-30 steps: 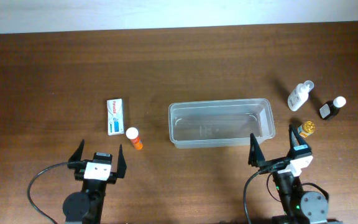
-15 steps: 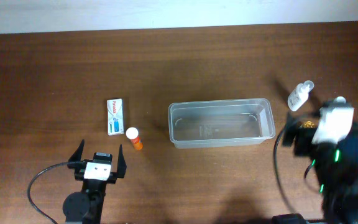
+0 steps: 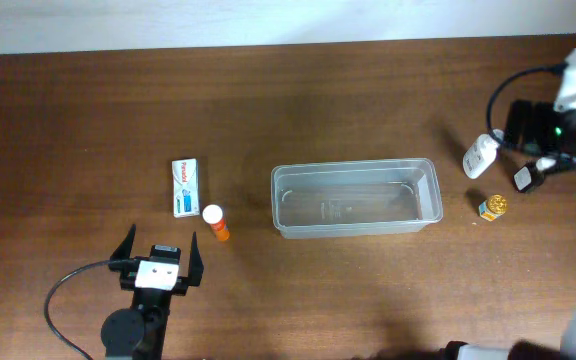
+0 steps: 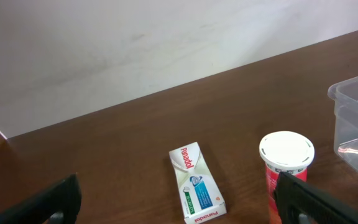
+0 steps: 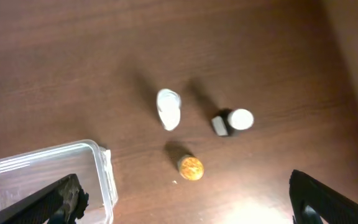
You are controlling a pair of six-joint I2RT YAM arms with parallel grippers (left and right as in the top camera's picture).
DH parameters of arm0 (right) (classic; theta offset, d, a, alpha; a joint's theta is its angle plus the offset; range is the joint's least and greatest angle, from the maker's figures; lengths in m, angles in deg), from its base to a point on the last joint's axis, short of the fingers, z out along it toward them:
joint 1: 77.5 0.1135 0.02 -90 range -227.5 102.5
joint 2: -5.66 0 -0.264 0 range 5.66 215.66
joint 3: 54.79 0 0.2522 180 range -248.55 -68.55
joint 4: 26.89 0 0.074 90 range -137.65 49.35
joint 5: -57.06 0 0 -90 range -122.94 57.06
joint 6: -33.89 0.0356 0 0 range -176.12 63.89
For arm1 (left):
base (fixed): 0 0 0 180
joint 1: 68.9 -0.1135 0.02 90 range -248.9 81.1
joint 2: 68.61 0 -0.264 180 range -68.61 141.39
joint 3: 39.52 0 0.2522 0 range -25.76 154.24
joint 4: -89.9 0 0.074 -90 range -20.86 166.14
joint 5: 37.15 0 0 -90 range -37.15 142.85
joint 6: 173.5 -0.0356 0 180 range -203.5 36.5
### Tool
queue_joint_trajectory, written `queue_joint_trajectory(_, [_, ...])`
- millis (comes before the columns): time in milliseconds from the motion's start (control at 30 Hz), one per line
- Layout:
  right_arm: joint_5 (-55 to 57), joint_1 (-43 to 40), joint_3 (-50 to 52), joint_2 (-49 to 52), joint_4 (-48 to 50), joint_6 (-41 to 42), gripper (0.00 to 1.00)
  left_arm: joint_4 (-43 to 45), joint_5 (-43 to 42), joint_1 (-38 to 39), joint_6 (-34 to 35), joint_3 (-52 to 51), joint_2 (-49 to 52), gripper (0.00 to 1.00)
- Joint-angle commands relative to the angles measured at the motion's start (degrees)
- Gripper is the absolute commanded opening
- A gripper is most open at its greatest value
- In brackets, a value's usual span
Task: Pack container
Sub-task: 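Move the right gripper to the white spray bottle and grasp it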
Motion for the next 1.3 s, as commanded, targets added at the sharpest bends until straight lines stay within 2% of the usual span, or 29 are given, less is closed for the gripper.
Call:
queue_joint_trajectory(0, [-3.2,-0.3,-1.2,5.0,1.2,-6.1,0.98,0.0,-0.7,-0.3,-0.1,-0.3,-0.5,0.99])
queue_joint_trajectory(100, [-3.2,-0.4,-1.2,11.0,1.7,-12.5,0.98,0.0,-0.7,-0.3,-0.1,-0.3,-0.5,0.99])
queue_joint_trajectory(333, [-3.2,-0.9,-1.2,21.1,4.6,-15.3,0.99,0.0,-0.7,-0.3,-0.1,-0.3,-0.5,0.99])
queue_joint_trajectory(633, [-5.4,-0.9,-1.2,26.9,5.1,-18.1,1.00,0.0,-0.7,-0.3,-0.1,-0.3,-0.5,0.99])
queue_joint_trajectory(1067, [-5.6,-1.3,-1.1,31.4,8.3,-18.3,0.89,0.0,-0.7,-0.3,-0.1,-0.3,-0.5,0.99])
queue_joint_trajectory(1267, [-5.7,-2.3,-1.1,32.2,10.9,-17.8,0.79,0.0,-0.7,-0.3,-0.1,-0.3,-0.5,0.99])
